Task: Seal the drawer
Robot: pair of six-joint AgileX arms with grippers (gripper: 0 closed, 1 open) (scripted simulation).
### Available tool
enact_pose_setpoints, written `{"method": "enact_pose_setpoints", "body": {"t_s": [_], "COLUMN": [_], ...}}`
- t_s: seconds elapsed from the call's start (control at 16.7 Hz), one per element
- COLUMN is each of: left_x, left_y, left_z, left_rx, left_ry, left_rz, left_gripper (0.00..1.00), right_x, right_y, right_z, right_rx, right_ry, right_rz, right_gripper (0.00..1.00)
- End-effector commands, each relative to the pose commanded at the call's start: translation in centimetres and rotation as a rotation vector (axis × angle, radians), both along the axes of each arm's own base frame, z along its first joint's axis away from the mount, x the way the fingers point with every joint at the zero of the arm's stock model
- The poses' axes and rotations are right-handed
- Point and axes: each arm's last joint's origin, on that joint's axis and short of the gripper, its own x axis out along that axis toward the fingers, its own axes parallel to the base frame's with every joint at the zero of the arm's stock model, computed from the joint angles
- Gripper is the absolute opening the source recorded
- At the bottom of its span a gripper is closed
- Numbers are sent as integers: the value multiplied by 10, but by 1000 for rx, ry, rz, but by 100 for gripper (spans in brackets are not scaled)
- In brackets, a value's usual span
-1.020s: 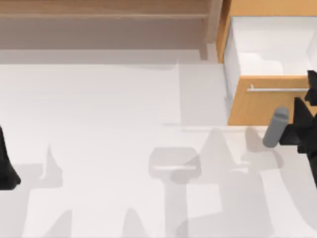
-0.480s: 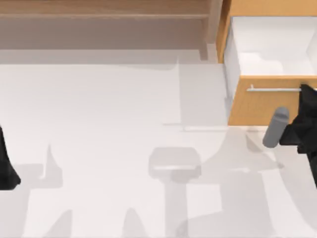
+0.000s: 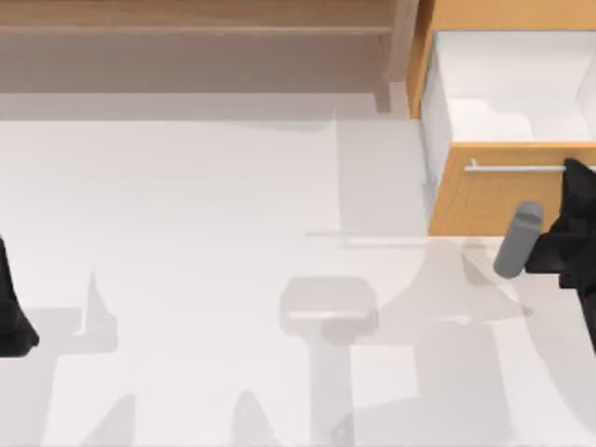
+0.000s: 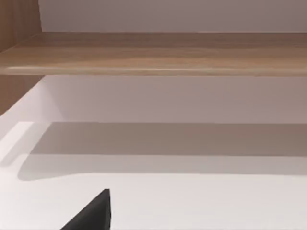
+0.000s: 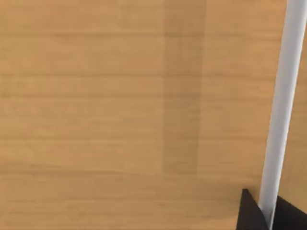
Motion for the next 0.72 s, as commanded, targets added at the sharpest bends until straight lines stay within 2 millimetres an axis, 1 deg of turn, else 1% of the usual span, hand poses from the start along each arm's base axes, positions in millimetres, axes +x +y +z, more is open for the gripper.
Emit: {"method": "enact_pose_setpoints", "body": {"t_s": [0.06,0.18,0.54,0.72], "left_x": [0,0,0,0], "left_y": [0,0,0,0], "left_z": [0,0,0,0], "left_rx": [0,0,0,0], "left_ry": [0,0,0,0], "left_rz": [0,0,0,0], "left_gripper": [100,100,100,100], "right_x": [1,9,52,63], "right_y": [0,1,0,-1], "right_z": [0,1,-1,0], "right_rx": [0,2,-1,0], "right_ry": [-1,-6,1,0], "right_rz": [0,1,-2,0], "right_gripper": [0,0,0,0]}}
